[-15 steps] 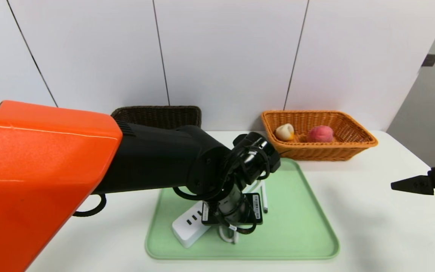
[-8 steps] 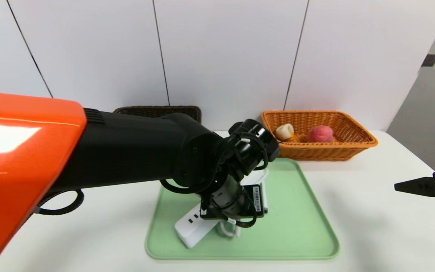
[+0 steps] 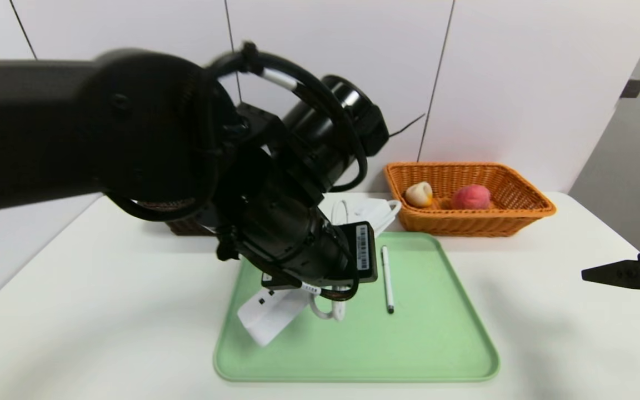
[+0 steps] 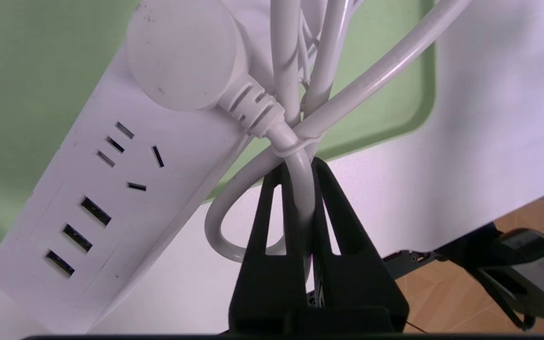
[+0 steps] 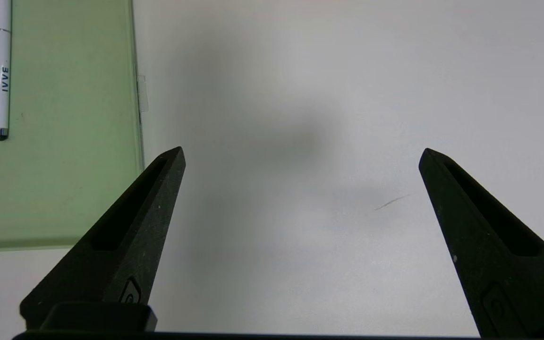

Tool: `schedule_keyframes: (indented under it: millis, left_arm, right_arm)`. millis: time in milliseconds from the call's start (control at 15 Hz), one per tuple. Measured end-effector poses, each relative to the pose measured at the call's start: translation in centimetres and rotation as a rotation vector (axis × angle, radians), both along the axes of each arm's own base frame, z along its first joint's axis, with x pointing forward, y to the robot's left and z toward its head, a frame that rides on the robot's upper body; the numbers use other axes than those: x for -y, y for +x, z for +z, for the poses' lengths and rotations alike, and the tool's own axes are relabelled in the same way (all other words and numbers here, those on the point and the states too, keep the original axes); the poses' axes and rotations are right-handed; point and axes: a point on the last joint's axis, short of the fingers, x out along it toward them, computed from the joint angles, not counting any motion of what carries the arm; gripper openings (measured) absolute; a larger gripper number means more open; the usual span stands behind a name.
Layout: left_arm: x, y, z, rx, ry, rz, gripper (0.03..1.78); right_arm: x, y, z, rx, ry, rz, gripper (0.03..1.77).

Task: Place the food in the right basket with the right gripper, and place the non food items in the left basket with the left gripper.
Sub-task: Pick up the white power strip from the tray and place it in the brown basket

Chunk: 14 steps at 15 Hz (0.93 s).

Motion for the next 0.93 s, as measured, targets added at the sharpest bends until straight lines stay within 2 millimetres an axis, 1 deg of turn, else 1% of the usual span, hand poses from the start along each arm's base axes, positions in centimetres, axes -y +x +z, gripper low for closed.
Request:
schedule_keyframes:
  millis: [133,267,400,600,733,933]
  left_arm:
    - [-1.8,-1.2,2.3,0.113,0.034,-0.070,0.12]
    - [-4.0,-1.2,3.7,0.242,0.115,-0.037,0.12]
    - [-6.6,-0.4,4.9,0.329,0.168,-0.014,0.12]
    - [-10.9,1.6,6.7,0.455,0.216,-0.007,0.12]
    - [-14.1,2.9,7.4,0.506,0.224,-0.045,0.12]
    - [-17.9,4.8,8.0,0.605,0.224,-0.130,0.12]
  right_arm:
    - [0.0,0.0,0.0,0.001,0.000,-0.001,1.71]
    - [0.0,0.0,0.1,0.003,0.000,-0.001,1.71]
    - [0.0,0.1,0.1,0.007,-0.002,-0.002,1.71]
    - [0.0,0.1,0.2,0.005,-0.002,-0.002,1.71]
    - [0.0,0.1,0.2,0.006,-0.007,-0.007,1.71]
    - [0.1,0.1,0.2,0.005,-0.008,-0.010,1.71]
